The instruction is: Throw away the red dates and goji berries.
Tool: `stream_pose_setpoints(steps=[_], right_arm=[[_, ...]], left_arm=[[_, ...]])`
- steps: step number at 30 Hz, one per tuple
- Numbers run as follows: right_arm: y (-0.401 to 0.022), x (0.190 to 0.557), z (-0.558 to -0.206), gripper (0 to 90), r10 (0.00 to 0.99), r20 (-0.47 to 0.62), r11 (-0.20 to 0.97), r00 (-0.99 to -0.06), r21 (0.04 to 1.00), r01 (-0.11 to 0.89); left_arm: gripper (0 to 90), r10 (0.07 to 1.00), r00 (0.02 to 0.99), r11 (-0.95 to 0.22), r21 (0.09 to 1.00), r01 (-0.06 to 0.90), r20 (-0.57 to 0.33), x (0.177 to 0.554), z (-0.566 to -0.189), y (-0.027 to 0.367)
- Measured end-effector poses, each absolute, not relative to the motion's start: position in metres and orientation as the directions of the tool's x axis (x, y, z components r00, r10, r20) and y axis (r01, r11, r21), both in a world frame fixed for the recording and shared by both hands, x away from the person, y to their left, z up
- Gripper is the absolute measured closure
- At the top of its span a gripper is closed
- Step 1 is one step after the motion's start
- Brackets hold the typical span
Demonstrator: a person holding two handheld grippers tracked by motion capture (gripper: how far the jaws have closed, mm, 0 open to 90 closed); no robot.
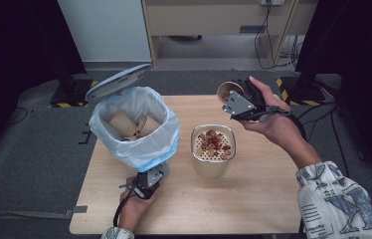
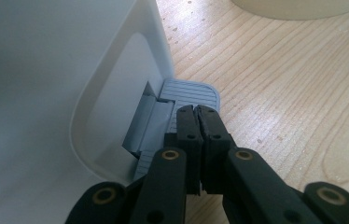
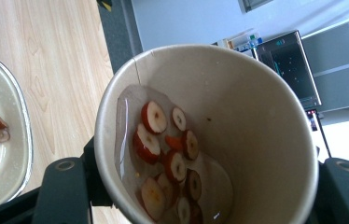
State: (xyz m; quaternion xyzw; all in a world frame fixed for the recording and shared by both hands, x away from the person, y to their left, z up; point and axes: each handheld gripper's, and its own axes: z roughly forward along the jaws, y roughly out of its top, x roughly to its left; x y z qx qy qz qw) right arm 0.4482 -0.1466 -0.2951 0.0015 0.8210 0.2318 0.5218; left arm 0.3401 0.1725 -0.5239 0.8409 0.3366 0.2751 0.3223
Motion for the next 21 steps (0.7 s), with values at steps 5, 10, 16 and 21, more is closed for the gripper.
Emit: stream_pose_setpoints(steps=[5,10,16,21], right_arm=[[-0.1438,0.4465,-0.2949,32.9,0.210,-0.875,0.909,-0.436,0.339,-0.244],[-0.1408,0.4449,-0.2952,32.9,0.179,-0.887,0.917,-0.425,0.307,-0.255],[-0.1394,0.4444,-0.2963,32.9,0.147,-0.903,0.927,-0.403,0.268,-0.263],[-0.1407,0.4433,-0.2950,32.9,0.140,-0.907,0.929,-0.398,0.259,-0.264]], left_arm=[[87.5,0.743,0.623,-0.566,0.727,0.388,0.246,0.3403,-0.5240,0.1725],[87.5,0.743,0.623,-0.565,0.727,0.389,0.245,0.3404,-0.5239,0.1727],[87.5,0.742,0.623,-0.566,0.727,0.388,0.246,0.3403,-0.5239,0.1727],[87.5,0.743,0.623,-0.566,0.727,0.389,0.245,0.3403,-0.5239,0.1728]])
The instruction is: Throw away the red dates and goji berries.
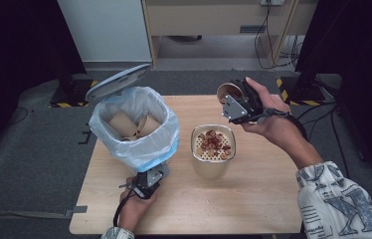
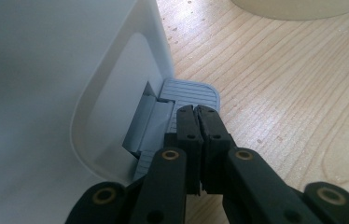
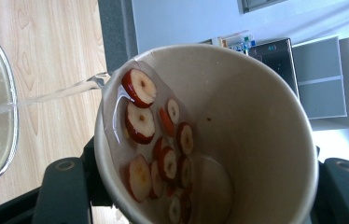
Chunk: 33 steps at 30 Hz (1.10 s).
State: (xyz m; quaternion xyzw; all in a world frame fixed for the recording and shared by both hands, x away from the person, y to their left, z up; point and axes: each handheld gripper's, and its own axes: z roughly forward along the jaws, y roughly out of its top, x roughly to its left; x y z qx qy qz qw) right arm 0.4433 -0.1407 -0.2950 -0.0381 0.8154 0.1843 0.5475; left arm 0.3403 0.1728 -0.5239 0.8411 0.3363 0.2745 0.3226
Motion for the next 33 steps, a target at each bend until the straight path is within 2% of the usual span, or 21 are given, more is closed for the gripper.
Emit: stream_pose_setpoints(steps=[14,21,33], right_arm=[[-0.1386,0.4409,-0.2909,33.0,0.122,-0.914,0.931,-0.388,0.241,-0.273],[-0.1379,0.4396,-0.2913,32.9,0.070,-0.930,0.943,-0.362,0.180,-0.280],[-0.1369,0.4383,-0.2881,32.9,0.054,-0.937,0.945,-0.346,0.160,-0.284]], left_arm=[[87.5,0.743,0.623,-0.566,0.727,0.388,0.245,0.3402,-0.5239,0.1727],[87.5,0.742,0.623,-0.567,0.726,0.389,0.246,0.3402,-0.5238,0.1726],[87.5,0.743,0.623,-0.566,0.726,0.389,0.245,0.3402,-0.5238,0.1727]])
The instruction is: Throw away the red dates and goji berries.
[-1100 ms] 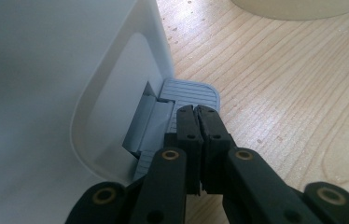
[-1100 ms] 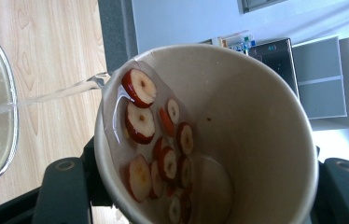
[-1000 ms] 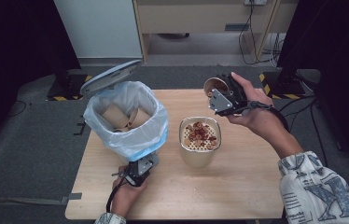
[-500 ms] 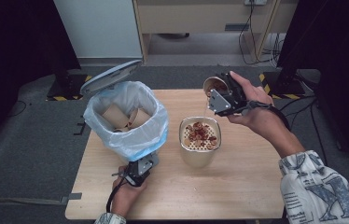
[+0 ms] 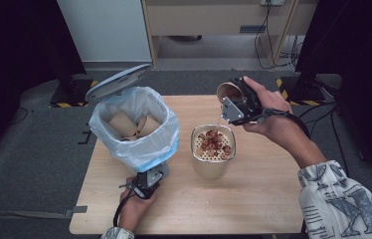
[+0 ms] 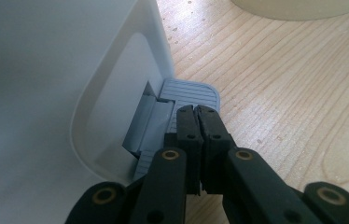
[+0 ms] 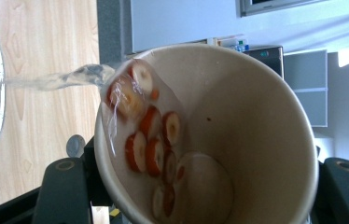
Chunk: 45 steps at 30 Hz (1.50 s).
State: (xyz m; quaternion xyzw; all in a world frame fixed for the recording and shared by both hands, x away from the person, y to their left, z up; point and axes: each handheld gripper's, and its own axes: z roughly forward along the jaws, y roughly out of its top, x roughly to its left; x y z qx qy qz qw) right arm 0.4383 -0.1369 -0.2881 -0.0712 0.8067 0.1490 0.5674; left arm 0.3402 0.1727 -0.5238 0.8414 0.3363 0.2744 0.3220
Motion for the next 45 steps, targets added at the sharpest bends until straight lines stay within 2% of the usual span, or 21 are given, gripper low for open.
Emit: stream_pose_setpoints(steps=[21,28,34,37,42,45], right_arm=[[-0.136,0.436,-0.283,32.9,0.054,-0.939,0.945,-0.341,0.158,-0.286],[-0.135,0.438,-0.274,32.9,0.035,-0.949,0.951,-0.314,0.129,-0.282],[-0.131,0.433,-0.271,33.0,-0.034,-0.953,0.953,-0.302,0.060,-0.298],[-0.135,0.436,-0.265,33.0,-0.003,-0.955,0.957,-0.297,0.084,-0.279],[-0.131,0.432,-0.266,33.0,-0.051,-0.955,0.953,-0.293,0.041,-0.300],[-0.131,0.433,-0.265,32.9,-0.043,-0.955,0.954,-0.293,0.048,-0.295]], left_arm=[[87.5,0.743,0.623,-0.565,0.727,0.389,0.244,0.340,-0.524,0.173],[87.5,0.744,0.623,-0.564,0.728,0.390,0.243,0.340,-0.524,0.173],[87.5,0.743,0.624,-0.564,0.728,0.389,0.243,0.340,-0.524,0.173],[87.5,0.744,0.622,-0.564,0.728,0.390,0.244,0.340,-0.524,0.173],[87.5,0.744,0.623,-0.563,0.729,0.390,0.242,0.340,-0.524,0.173],[87.5,0.745,0.622,-0.563,0.729,0.390,0.242,0.340,-0.524,0.173]])
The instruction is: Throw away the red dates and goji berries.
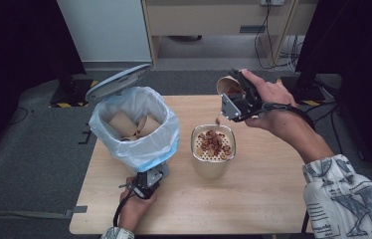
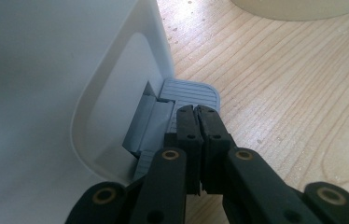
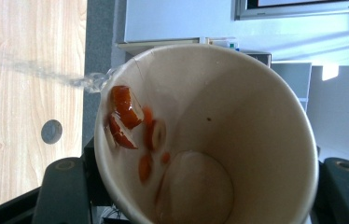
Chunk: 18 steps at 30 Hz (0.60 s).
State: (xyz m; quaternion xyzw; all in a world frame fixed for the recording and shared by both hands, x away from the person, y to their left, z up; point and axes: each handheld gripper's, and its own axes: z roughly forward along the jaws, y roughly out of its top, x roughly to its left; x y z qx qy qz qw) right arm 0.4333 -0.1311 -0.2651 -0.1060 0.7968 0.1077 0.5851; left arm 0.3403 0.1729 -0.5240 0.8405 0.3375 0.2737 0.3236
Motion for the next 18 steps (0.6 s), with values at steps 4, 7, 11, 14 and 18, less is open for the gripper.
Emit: stream_pose_setpoints(steps=[4,7,11,14,18], right_arm=[[-0.1312,0.4339,-0.2646,32.9,-0.044,-0.955,0.955,-0.292,0.046,-0.294],[-0.1300,0.4333,-0.2651,32.9,-0.053,-0.956,0.954,-0.289,0.037,-0.297],[-0.1287,0.4329,-0.2653,32.9,-0.060,-0.955,0.955,-0.290,0.030,-0.297],[-0.1274,0.4326,-0.2648,32.9,-0.064,-0.956,0.952,-0.287,0.027,-0.303],[-0.1263,0.4325,-0.2634,32.9,-0.075,-0.956,0.953,-0.283,0.015,-0.304]], left_arm=[[87.5,0.744,0.623,-0.561,0.730,0.389,0.240,0.3404,-0.5241,0.1730],[87.5,0.744,0.623,-0.563,0.729,0.391,0.241,0.3404,-0.5239,0.1730],[87.5,0.744,0.623,-0.564,0.728,0.390,0.242,0.3404,-0.5240,0.1729],[87.5,0.745,0.622,-0.563,0.729,0.390,0.242,0.3403,-0.5240,0.1729],[87.5,0.744,0.623,-0.563,0.729,0.390,0.242,0.3404,-0.5240,0.1729]])
